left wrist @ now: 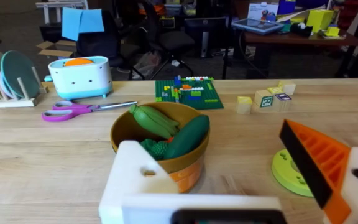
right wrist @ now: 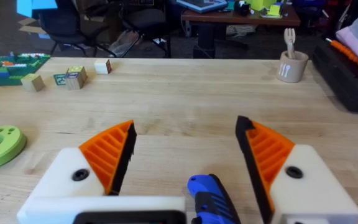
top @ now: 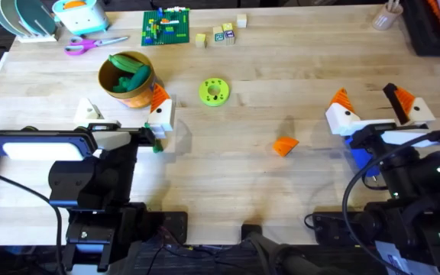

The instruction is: Pick up the gripper from the table and insert it into the empty holder that is missing its gripper. Then pick up a screw, insert it into the mounting hole, and use the screwdriver to tighten it. Finally, clean up the table by picking up the vegetable and placing it into the bucket.

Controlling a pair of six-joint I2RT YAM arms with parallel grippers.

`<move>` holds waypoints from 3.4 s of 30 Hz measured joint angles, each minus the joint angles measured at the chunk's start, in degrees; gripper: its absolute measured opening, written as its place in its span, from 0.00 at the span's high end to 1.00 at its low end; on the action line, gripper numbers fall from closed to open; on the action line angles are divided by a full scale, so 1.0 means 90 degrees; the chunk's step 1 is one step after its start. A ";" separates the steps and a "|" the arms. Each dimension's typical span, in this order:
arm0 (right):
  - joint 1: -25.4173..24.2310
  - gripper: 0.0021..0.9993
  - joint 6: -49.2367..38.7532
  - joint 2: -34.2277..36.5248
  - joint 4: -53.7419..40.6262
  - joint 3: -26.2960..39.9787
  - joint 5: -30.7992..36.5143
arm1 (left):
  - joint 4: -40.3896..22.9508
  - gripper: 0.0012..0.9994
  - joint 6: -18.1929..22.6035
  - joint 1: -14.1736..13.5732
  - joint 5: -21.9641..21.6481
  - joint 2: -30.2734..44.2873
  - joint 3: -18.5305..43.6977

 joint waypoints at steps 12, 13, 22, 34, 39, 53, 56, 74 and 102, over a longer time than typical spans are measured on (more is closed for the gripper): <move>0.0000 0.01 0.0000 0.0000 -0.0029 0.0004 0.0002 | -0.0220 0.01 -0.0221 0.0000 -0.0177 0.0000 0.0037; 0.0000 0.01 0.0000 0.0000 -0.0076 0.0017 0.0002 | -0.0480 0.01 -0.0311 0.0000 -0.0202 0.0000 0.0105; 0.0000 0.01 -0.0015 0.0651 -0.2444 0.1707 -0.0041 | -0.3691 0.01 -0.0948 0.0000 -0.0508 0.0535 0.2507; 0.0000 0.01 -0.0015 0.2889 -0.3344 0.3789 -0.0041 | -0.5014 0.01 -0.1440 0.0000 -0.0331 0.2619 0.4184; 0.0000 0.01 -0.0010 0.3033 -0.3465 0.3789 -0.0046 | -0.5080 0.01 -0.1464 0.0000 -0.0304 0.2780 0.4184; 0.0000 0.01 -0.0010 0.3034 -0.3436 0.3789 -0.0063 | -0.4760 0.01 -0.2124 0.0000 -0.0173 0.5576 0.3670; 0.0000 0.01 -0.0005 0.3033 -0.3436 0.3789 -0.0063 | -0.4682 0.04 -0.2184 0.0000 -0.0125 0.6196 0.3672; 0.0000 0.01 0.0007 0.3034 -0.3436 0.3789 -0.0063 | -0.4137 0.22 -0.1373 -0.0437 0.1019 0.5861 0.4328; 0.0000 0.01 0.0006 0.3033 -0.6826 0.3789 -0.0063 | -0.3399 0.01 0.0147 -0.2341 0.1788 0.4255 0.4707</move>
